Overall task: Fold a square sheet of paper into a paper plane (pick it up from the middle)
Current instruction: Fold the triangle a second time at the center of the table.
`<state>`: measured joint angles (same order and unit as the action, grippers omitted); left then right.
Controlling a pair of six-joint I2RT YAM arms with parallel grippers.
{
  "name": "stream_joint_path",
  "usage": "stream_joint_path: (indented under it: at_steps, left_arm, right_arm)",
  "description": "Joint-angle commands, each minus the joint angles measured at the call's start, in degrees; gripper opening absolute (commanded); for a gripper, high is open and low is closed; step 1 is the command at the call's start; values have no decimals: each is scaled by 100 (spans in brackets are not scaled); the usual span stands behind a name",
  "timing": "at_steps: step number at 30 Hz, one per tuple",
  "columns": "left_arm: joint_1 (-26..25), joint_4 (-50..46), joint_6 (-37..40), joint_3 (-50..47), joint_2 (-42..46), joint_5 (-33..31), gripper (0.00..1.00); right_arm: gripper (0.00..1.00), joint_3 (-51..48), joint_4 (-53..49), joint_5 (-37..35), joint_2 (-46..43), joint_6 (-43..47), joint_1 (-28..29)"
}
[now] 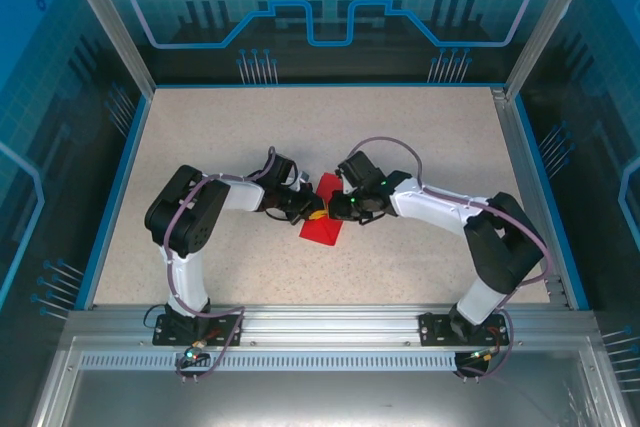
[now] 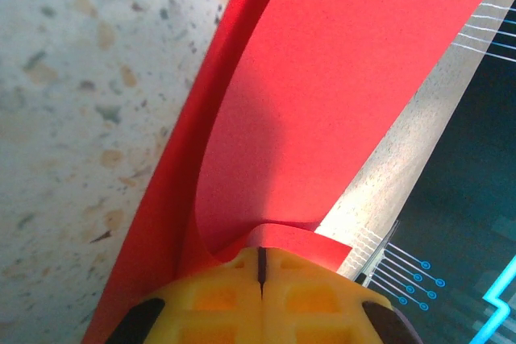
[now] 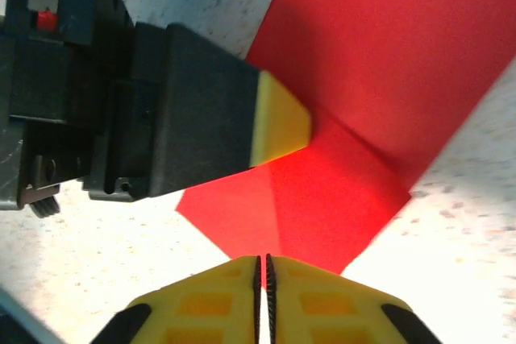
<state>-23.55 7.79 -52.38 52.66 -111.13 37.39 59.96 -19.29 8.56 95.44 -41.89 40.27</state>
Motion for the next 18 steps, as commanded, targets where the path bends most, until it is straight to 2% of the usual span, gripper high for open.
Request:
stream_joint_path:
  at_steps: [1, 10, 18]
  left_arm:
    - [-50, -498, 112, -116, -269, -267, 0]
    - [-46, -506, 118, -116, -251, -236, 0]
    - [-45, -524, 139, -115, -260, -241, 0]
  right_arm:
    - [10, -81, 593, 576, 259, -451, 275]
    - [8, -35, 865, 553, 816, -742, 400]
    - [8, 13, 627, 397, 994, -612, 337]
